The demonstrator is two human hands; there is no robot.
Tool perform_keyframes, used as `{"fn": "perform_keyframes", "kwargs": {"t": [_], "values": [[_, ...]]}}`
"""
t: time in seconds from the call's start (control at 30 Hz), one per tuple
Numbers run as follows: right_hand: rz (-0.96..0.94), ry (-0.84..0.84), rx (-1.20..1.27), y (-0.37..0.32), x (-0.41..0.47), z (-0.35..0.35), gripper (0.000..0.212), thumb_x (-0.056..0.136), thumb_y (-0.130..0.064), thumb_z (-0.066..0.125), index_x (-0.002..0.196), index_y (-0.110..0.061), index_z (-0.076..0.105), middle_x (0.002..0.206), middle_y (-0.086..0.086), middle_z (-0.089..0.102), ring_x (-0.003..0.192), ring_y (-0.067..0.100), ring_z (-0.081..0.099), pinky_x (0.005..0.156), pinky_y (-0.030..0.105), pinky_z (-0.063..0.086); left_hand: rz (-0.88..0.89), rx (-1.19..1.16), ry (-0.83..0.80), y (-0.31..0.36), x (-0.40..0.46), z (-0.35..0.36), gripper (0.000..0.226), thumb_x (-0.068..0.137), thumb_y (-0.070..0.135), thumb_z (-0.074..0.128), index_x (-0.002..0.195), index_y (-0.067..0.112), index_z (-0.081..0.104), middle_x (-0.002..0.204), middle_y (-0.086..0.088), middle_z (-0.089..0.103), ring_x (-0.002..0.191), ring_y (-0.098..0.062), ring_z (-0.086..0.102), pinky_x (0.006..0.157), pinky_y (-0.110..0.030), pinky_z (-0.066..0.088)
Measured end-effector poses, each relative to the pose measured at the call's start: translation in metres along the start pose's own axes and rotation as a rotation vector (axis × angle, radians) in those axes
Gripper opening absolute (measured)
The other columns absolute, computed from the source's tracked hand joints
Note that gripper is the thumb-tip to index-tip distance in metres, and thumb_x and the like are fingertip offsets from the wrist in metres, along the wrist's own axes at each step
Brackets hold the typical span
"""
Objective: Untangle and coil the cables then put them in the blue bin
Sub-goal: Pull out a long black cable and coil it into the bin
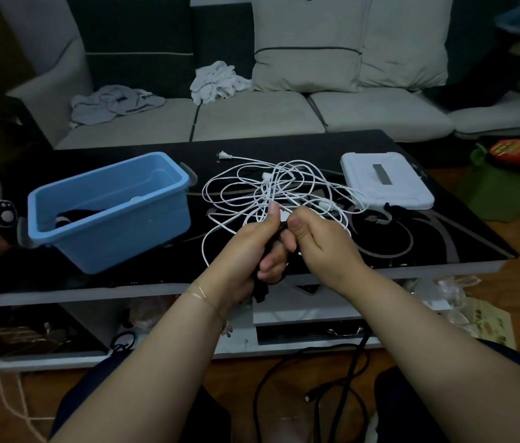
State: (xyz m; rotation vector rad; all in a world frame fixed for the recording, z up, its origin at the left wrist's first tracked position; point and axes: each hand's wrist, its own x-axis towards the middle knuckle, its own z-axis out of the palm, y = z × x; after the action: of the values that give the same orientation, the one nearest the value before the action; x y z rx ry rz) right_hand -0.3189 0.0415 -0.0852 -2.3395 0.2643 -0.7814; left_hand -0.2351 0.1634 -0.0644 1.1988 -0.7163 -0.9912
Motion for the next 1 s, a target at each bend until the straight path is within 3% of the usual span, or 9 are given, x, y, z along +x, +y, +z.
{"fn": "perform_keyframes", "kwargs": {"t": [0.17, 0.23, 0.33, 0.4, 0.5, 0.57, 0.67, 0.87, 1.0], "values": [[0.091, -0.002, 0.234, 0.0, 0.003, 0.002, 0.045, 0.089, -0.068, 0.032, 0.077, -0.029, 0.054, 0.076, 0.008, 0.066, 0.073, 0.028, 0.062, 0.073, 0.049, 0.049, 0.034, -0.1, -0.025, -0.002, 0.0, 0.006, 0.049, 0.096, 0.05, 0.036, 0.061, 0.017, 0.047, 0.04, 0.001, 0.033, 0.032, -0.01, 0.03, 0.035, -0.017, 0.025], [0.128, 0.003, 0.363, 0.001, 0.004, 0.004, 0.037, 0.087, -0.064, 0.038, 0.083, -0.032, 0.054, 0.08, 0.003, 0.068, 0.073, 0.029, 0.062, 0.073, 0.047, 0.051, 0.051, -0.119, 0.036, -0.003, 0.002, 0.009, 0.051, 0.101, 0.045, 0.033, 0.058, 0.018, 0.044, 0.038, 0.001, 0.031, 0.033, -0.012, 0.034, 0.035, -0.019, 0.028], [0.164, 0.029, 0.428, 0.008, 0.007, 0.01, 0.019, 0.094, -0.05, 0.045, 0.092, -0.033, 0.051, 0.066, -0.015, 0.059, 0.058, 0.01, 0.051, 0.061, 0.034, 0.042, 0.054, -0.19, 0.157, 0.003, 0.005, 0.007, 0.057, 0.103, 0.043, 0.032, 0.052, 0.021, 0.042, 0.035, 0.003, 0.026, 0.037, -0.016, 0.049, 0.047, -0.024, 0.044], [0.178, 0.067, 0.401, 0.013, 0.006, 0.012, 0.014, 0.098, -0.041, 0.046, 0.089, -0.031, 0.051, 0.061, -0.016, 0.052, 0.056, 0.006, 0.044, 0.058, 0.033, 0.037, 0.04, -0.302, 0.176, 0.009, 0.005, -0.001, 0.058, 0.103, 0.045, 0.032, 0.051, 0.022, 0.044, 0.034, 0.006, 0.025, 0.034, -0.011, 0.045, 0.051, -0.026, 0.048], [0.25, 0.076, 0.198, 0.017, 0.004, 0.012, 0.04, 0.096, -0.054, 0.038, 0.074, -0.025, 0.053, 0.057, -0.011, 0.052, 0.057, 0.014, 0.05, 0.06, 0.041, 0.044, 0.008, -0.452, 0.059, 0.015, 0.004, -0.007, 0.054, 0.102, 0.05, 0.028, 0.067, 0.016, 0.053, 0.035, 0.008, 0.029, 0.024, -0.003, 0.026, 0.034, -0.015, 0.033], [0.345, -0.007, -0.013, 0.016, 0.002, 0.012, 0.056, 0.093, -0.065, 0.026, 0.066, -0.022, 0.051, 0.06, -0.005, 0.057, 0.064, 0.02, 0.058, 0.066, 0.04, 0.05, 0.001, -0.454, -0.013, 0.013, 0.004, -0.007, 0.054, 0.102, 0.047, 0.024, 0.083, 0.01, 0.057, 0.041, 0.006, 0.041, 0.023, -0.001, 0.024, 0.031, -0.013, 0.027], [0.421, -0.081, -0.035, 0.011, 0.003, 0.012, 0.062, 0.095, -0.062, 0.021, 0.062, -0.02, 0.052, 0.067, 0.002, 0.062, 0.076, 0.029, 0.061, 0.075, 0.043, 0.049, 0.046, -0.415, -0.053, 0.008, 0.007, -0.004, 0.051, 0.104, 0.037, 0.022, 0.099, 0.004, 0.06, 0.052, 0.003, 0.055, 0.023, -0.001, 0.026, 0.03, -0.013, 0.026], [0.316, -0.157, -0.007, 0.003, -0.004, 0.021, 0.023, 0.1, -0.037, 0.039, 0.115, -0.02, 0.042, 0.095, 0.009, 0.065, 0.086, 0.031, 0.061, 0.077, 0.044, 0.049, 0.2, -0.426, 0.1, 0.009, 0.01, -0.001, 0.046, 0.106, 0.034, 0.026, 0.117, 0.001, 0.055, 0.043, 0.007, 0.032, 0.038, -0.006, 0.044, 0.049, -0.023, 0.05], [0.236, -0.427, -0.255, 0.004, -0.015, 0.026, 0.058, 0.097, -0.036, 0.045, 0.14, -0.048, 0.008, 0.108, 0.007, 0.065, 0.097, 0.032, 0.062, 0.071, 0.035, 0.045, 0.278, -0.409, 0.214, 0.013, 0.012, -0.01, 0.043, 0.107, 0.033, 0.026, 0.118, 0.0, 0.052, 0.043, 0.006, 0.032, 0.061, -0.018, 0.069, 0.068, -0.037, 0.06]]}}
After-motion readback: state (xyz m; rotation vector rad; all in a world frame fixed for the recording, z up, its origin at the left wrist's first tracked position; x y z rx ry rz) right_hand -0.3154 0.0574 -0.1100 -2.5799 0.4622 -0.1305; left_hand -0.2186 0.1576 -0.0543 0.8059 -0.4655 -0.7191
